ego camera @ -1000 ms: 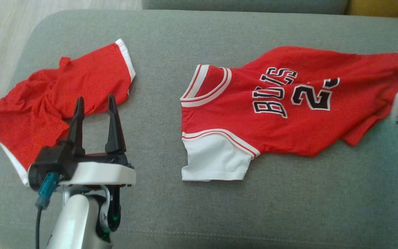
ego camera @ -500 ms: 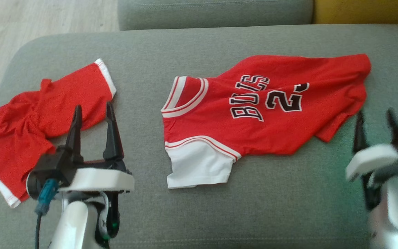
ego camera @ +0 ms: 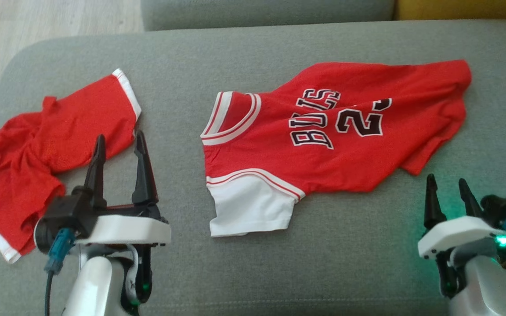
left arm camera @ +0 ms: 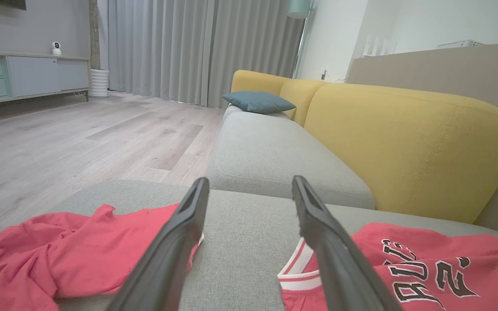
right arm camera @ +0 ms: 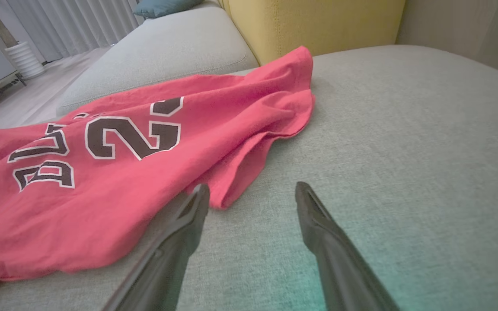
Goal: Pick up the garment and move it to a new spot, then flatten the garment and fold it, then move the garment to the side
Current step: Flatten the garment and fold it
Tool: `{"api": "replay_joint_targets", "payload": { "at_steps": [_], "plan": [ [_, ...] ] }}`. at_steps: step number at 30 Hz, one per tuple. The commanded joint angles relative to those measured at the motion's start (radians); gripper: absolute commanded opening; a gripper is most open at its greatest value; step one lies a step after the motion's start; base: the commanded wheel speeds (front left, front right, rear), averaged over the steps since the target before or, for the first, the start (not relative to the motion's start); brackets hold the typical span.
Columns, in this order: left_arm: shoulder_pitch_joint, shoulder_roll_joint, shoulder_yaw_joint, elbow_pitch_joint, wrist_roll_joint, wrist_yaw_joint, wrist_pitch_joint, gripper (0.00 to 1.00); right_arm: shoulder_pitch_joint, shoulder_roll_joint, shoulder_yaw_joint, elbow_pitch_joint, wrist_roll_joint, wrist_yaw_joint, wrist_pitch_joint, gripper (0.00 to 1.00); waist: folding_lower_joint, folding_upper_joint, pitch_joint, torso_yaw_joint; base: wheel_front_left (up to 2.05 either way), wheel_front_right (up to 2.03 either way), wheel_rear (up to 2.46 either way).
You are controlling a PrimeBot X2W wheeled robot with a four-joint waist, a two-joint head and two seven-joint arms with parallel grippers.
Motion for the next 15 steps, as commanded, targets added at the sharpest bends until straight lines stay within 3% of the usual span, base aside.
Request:
{"api": "replay_joint_targets", "payload": {
  "at_steps": [1,15],
  "plan": [
    [-0.046,0.011,0.025,-0.035,0.006,-0.003,-0.005,1.0,-0.056,-0.006,0.03,-0.008,0.004,0.007,0.0,1.0,0.0,0.0,0.011,0.011,0.0,0.0,0.0],
    [-0.066,0.011,0.029,-0.018,0.008,-0.017,-0.005,1.0,-0.193,-0.006,-0.074,0.255,-0.076,0.007,-0.052,1.0,0.0,0.0,0.063,0.074,0.0,0.0,0.0]
  ]
}}
